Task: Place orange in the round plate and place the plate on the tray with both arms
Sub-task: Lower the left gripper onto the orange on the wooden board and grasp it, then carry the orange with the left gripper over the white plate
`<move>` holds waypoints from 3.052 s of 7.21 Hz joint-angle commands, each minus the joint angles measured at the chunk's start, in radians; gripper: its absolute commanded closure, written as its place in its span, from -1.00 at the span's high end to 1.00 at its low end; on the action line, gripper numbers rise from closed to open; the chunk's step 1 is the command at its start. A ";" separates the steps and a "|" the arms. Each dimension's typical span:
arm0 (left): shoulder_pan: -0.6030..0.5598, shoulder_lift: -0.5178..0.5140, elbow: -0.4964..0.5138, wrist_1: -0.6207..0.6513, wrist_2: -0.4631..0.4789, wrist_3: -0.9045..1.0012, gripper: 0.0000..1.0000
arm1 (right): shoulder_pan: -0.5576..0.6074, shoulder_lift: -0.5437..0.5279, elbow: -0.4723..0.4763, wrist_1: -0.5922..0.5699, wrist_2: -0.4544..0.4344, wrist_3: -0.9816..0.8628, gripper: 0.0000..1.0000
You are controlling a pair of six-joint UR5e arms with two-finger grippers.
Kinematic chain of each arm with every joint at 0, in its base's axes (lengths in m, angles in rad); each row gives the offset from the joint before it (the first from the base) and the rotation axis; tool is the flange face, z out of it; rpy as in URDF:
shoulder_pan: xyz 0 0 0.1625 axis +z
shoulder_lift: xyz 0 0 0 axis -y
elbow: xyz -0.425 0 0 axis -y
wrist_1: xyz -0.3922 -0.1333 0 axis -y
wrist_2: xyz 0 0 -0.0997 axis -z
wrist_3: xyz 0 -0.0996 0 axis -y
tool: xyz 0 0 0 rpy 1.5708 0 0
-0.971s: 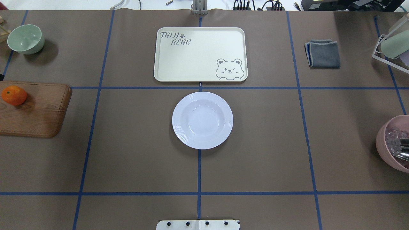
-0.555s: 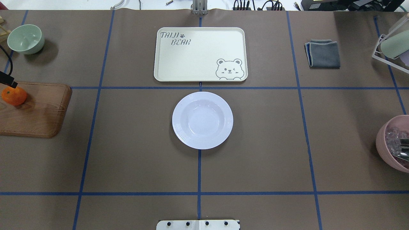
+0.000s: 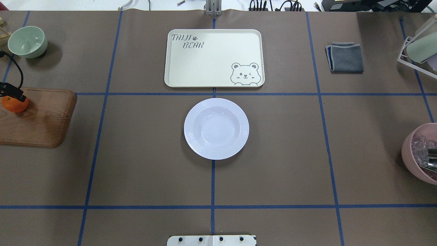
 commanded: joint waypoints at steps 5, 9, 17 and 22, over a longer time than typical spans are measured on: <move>0.026 -0.032 0.070 -0.003 0.000 -0.013 0.95 | 0.000 0.000 0.001 0.000 0.001 0.001 1.00; 0.027 -0.029 0.072 -0.002 0.000 -0.012 0.37 | 0.000 0.003 0.005 0.000 0.002 0.001 1.00; 0.199 -0.364 -0.200 0.378 0.003 -0.538 -0.94 | 0.000 0.011 0.005 0.000 0.000 0.014 1.00; 0.532 -0.727 -0.104 0.509 0.197 -0.938 -0.94 | -0.022 0.012 0.024 0.000 -0.006 0.080 1.00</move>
